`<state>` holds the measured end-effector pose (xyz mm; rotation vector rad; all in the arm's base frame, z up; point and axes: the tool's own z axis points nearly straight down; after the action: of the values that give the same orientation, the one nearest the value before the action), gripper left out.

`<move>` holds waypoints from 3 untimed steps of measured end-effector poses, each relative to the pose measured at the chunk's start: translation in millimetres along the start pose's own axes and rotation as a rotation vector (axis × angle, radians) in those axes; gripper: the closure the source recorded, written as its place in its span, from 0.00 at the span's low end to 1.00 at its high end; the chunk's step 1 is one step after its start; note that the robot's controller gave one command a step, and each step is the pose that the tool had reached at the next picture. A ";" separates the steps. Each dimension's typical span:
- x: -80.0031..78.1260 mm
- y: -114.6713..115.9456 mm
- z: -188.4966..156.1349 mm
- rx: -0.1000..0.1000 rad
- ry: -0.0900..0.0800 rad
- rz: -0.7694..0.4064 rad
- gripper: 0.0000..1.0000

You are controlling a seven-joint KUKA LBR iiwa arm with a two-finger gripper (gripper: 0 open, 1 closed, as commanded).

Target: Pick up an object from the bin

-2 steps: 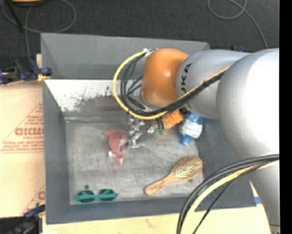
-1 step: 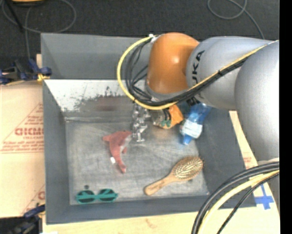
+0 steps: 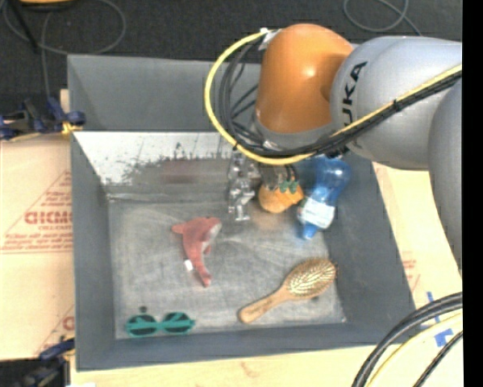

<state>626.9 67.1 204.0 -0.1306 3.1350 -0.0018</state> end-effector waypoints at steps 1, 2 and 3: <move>0.9 6.4 58.7 -0.002 0.003 0.146 0.00; 0.3 6.3 56.2 -0.002 0.000 0.145 0.00; -10.4 13.3 129.4 -0.001 -0.006 0.060 1.00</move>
Offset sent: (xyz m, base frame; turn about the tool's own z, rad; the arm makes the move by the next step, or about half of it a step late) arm 0.0000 0.0000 0.0000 0.0000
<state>636.7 81.1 74.6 -0.0362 3.1311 0.0004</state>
